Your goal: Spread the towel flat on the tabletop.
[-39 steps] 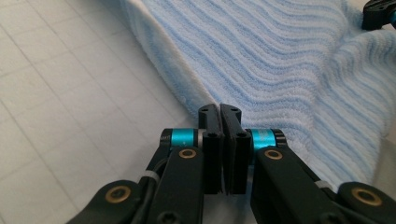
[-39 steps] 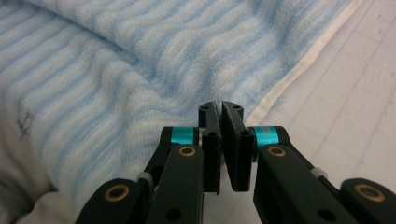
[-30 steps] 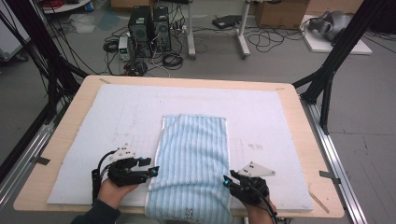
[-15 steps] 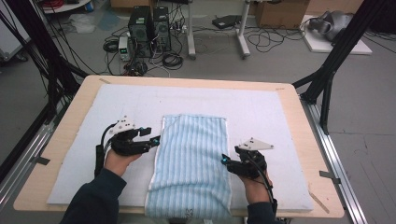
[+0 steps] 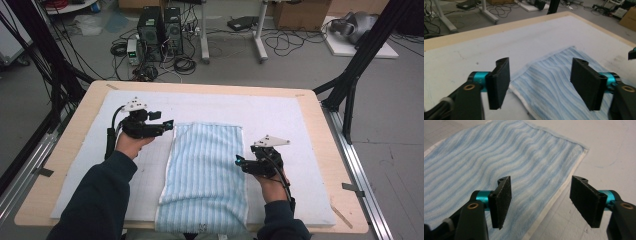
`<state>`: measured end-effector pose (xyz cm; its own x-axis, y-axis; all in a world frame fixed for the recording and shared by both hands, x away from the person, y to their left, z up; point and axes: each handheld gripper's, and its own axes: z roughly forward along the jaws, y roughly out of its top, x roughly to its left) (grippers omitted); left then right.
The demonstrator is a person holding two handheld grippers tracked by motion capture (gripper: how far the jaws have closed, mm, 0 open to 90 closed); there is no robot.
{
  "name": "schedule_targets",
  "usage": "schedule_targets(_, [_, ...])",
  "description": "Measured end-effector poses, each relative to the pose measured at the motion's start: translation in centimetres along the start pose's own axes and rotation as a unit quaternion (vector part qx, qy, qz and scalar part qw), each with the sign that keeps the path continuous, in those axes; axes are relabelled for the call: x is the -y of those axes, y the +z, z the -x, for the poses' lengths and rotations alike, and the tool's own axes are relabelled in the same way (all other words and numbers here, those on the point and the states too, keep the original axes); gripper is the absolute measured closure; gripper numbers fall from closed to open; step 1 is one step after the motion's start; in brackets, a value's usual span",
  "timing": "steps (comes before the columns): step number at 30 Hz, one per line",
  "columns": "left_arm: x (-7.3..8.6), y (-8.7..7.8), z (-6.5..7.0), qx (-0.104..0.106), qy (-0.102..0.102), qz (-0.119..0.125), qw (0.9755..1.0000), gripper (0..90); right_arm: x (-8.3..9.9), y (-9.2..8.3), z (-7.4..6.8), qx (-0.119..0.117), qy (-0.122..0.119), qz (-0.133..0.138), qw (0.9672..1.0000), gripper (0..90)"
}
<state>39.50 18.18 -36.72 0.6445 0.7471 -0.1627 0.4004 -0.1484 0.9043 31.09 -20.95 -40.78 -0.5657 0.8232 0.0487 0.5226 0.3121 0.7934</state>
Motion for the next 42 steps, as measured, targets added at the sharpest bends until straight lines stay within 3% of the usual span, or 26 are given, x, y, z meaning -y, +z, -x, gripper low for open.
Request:
schedule_targets(4, [-1.2, 0.6, -0.5, 0.003, 0.008, 0.005, 1.0000, 25.6, -0.3, -0.1, 0.0, 0.003, -0.005, 0.001, 1.0000, 26.1])
schedule_targets(8, [-1.0, 1.8, -1.4, 0.003, 0.011, -0.006, 0.9999, 26.1, -0.3, -0.1, 0.1, -0.004, -0.017, 0.004, 0.9998, 21.4])
schedule_targets(10, [-0.4, 2.8, -1.5, 0.007, 0.026, -0.029, 0.9992, 31.9, -0.3, 0.0, 0.2, -0.010, -0.021, 0.004, 0.9997, 21.1])
schedule_targets(13, [0.0, 4.0, -1.4, 0.008, 0.022, -0.037, 0.9991, 37.5, -0.1, 0.0, 0.5, -0.014, -0.024, 0.004, 0.9996, 20.1])
schedule_targets(15, [0.4, 4.9, -1.5, 0.000, 0.019, -0.049, 0.9986, 38.0, 0.0, 0.1, 0.7, -0.014, -0.021, 0.003, 0.9997, 20.0])
schedule_targets(20, [1.8, 6.8, -2.3, -0.031, 0.005, -0.097, 0.9948, 42.1, 0.2, 0.2, 1.5, -0.011, -0.011, 0.002, 0.9999, 20.0])
schedule_targets(24, [2.5, 7.9, -2.4, -0.049, 0.010, -0.115, 0.9921, 42.8, 0.2, 0.4, 2.1, -0.010, -0.008, 0.000, 0.9999, 20.0])
schedule_targets(26, [2.9, 8.4, -2.5, -0.063, 0.012, -0.129, 0.9895, 43.3, 0.1, 0.7, 2.2, -0.010, -0.007, -0.003, 0.9999, 20.1])
schedule_targets(27, [3.1, 8.6, -2.5, -0.072, 0.009, -0.135, 0.9883, 43.8, 0.1, 0.8, 2.3, -0.010, -0.006, -0.004, 0.9999, 20.1])
schedule_targets(29, [3.5, 9.0, -2.5, -0.085, -0.001, -0.130, 0.9879, 45.4, 0.0, 1.0, 2.4, -0.009, -0.002, -0.008, 0.9999, 20.1])
schedule_targets(30, [3.6, 9.1, -2.3, -0.089, 0.003, -0.127, 0.9880, 46.1, 0.0, 1.0, 2.6, -0.009, -0.002, -0.008, 0.9999, 20.1])
schedule_targets(34, [4.2, 9.8, -1.7, -0.096, 0.036, -0.139, 0.9850, 54.2, -0.4, 1.4, 3.1, -0.003, 0.005, -0.009, 0.9999, 20.1])
schedule_targets(37, [4.3, 9.9, -1.6, -0.091, 0.043, -0.134, 0.9859, 60.1, -1.3, 2.3, 4.0, 0.003, 0.011, -0.013, 0.9999, 20.8])
schedule_targets(40, [4.3, 9.9, -1.1, -0.074, 0.070, -0.134, 0.9858, 82.3, -2.2, 3.5, 4.8, 0.004, 0.023, -0.024, 0.9994, 23.0])
schedule_targets(41, [4.3, 10.0, -1.1, -0.077, 0.074, -0.135, 0.9850, 84.3, -2.5, 3.9, 5.1, 0.002, 0.025, -0.027, 0.9993, 25.1])
schedule_targets(42, [4.3, 10.0, -1.2, -0.075, 0.066, -0.134, 0.9859, 84.9, -2.8, 4.4, 5.3, 0.002, 0.029, -0.032, 0.9991, 25.7])
